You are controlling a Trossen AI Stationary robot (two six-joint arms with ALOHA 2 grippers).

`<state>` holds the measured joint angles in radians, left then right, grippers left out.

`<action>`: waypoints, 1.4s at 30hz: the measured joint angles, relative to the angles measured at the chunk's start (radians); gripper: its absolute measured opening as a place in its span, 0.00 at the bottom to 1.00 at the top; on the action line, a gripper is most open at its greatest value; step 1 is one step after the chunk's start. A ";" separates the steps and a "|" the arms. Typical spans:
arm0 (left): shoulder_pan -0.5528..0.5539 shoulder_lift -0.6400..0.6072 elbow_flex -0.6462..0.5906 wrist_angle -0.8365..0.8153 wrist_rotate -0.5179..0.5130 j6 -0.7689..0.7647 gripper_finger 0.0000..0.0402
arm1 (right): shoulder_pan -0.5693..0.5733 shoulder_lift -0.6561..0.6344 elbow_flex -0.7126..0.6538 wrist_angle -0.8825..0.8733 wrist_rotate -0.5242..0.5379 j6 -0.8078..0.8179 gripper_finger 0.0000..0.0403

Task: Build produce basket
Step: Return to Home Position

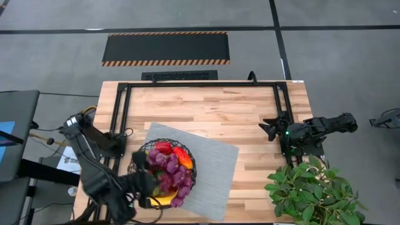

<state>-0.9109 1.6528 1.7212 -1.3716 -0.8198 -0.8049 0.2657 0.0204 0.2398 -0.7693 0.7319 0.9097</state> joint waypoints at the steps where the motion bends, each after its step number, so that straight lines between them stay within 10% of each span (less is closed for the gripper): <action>1: -0.005 -0.013 0.009 -0.012 -0.060 0.012 0.50 | 0.000 0.000 0.000 -0.001 -0.001 0.000 0.63; 5: -0.004 -0.069 0.027 -0.031 -0.262 0.101 0.50 | 0.000 0.000 0.000 -0.015 -0.024 0.001 0.63; 18: 0.060 -0.302 -0.076 -0.116 -0.304 -0.086 0.50 | 0.000 -0.001 -0.001 0.375 -0.121 -0.283 0.63; 24: 0.061 -0.559 -0.356 0.275 -0.292 0.034 0.50 | 0.000 -0.002 -0.001 0.640 -0.314 -0.502 0.63; 28: 0.071 -0.717 -0.617 0.789 -0.155 0.309 0.50 | 0.000 -0.002 0.000 0.771 -0.475 -0.587 0.63; 34: 0.204 -0.912 -0.972 1.457 0.331 0.667 0.50 | -0.003 -0.002 0.000 0.826 -0.504 -0.649 0.63; 42: 0.484 -1.162 -1.207 1.578 0.591 0.646 0.50 | -0.070 -0.002 0.000 0.825 -0.591 -0.624 0.63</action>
<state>-0.4269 0.4906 0.5140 0.2062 -0.2287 -0.1590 0.1962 0.0181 0.2394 0.0559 0.1407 0.2861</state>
